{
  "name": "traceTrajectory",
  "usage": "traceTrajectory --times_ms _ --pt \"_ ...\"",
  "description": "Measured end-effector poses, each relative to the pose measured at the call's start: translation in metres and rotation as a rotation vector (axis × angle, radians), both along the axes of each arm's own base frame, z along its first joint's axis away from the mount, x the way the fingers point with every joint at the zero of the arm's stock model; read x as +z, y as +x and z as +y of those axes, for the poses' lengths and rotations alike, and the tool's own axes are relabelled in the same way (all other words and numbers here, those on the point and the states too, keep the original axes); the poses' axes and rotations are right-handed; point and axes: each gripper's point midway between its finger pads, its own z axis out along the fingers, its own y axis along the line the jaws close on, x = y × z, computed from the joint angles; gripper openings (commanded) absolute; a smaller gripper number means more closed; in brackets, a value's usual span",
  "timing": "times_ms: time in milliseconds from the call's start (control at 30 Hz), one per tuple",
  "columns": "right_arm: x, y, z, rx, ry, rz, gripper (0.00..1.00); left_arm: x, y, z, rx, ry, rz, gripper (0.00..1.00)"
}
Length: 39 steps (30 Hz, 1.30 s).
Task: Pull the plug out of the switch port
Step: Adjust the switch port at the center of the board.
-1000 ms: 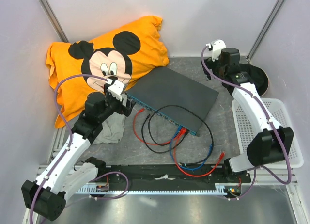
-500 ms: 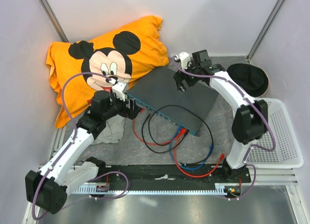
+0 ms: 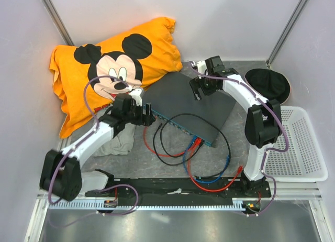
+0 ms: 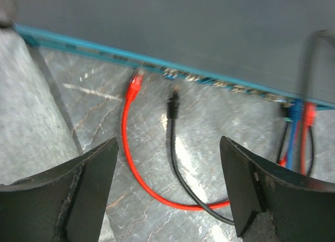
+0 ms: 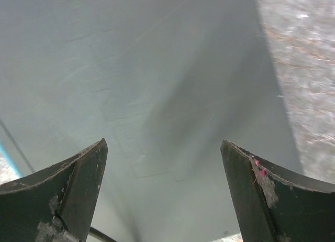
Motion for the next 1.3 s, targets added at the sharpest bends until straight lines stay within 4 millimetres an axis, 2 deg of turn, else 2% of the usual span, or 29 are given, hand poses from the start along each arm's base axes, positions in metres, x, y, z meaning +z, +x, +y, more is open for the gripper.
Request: traceTrajectory --times_ms 133,267,333,467,500,567,600,667,833,967,1200,1300 --pt "0.010 0.016 -0.017 -0.046 -0.012 -0.035 0.98 -0.030 0.017 -0.004 0.043 0.028 0.110 0.81" --pt "0.024 0.043 -0.041 -0.102 -0.009 -0.090 0.98 -0.043 0.025 0.001 0.088 0.061 0.133 0.72" --pt "0.028 0.057 -0.053 -0.133 -0.005 -0.111 0.97 -0.045 0.037 0.008 0.132 0.096 0.128 0.61" --pt "0.020 0.075 -0.076 -0.195 -0.023 -0.128 0.88 -0.048 0.068 0.024 0.232 0.162 0.121 0.45" --pt "0.017 0.078 -0.081 -0.209 -0.033 -0.129 0.85 -0.049 0.075 0.027 0.249 0.170 0.119 0.35" --pt "0.008 0.083 -0.086 -0.225 -0.051 -0.124 0.76 -0.053 0.083 0.031 0.266 0.177 0.127 0.21" --pt "0.004 0.085 -0.087 -0.226 -0.059 -0.123 0.74 -0.055 0.087 0.032 0.270 0.177 0.135 0.08" --pt "-0.002 0.091 -0.087 -0.225 -0.071 -0.123 0.67 -0.061 0.092 0.030 0.267 0.175 0.150 0.05" --pt "-0.017 0.098 -0.088 -0.219 -0.098 -0.118 0.66 -0.073 0.103 0.017 0.226 0.158 0.185 0.03" --pt "-0.019 0.098 -0.091 -0.222 -0.104 -0.117 0.66 -0.075 0.103 0.015 0.210 0.157 0.223 0.03" --pt "-0.046 0.082 -0.100 -0.226 -0.129 -0.052 0.66 -0.076 0.109 0.011 0.191 0.170 0.271 0.02" --pt "-0.045 0.082 -0.104 -0.235 -0.140 -0.057 0.66 -0.075 0.112 0.009 0.184 0.172 0.278 0.02"
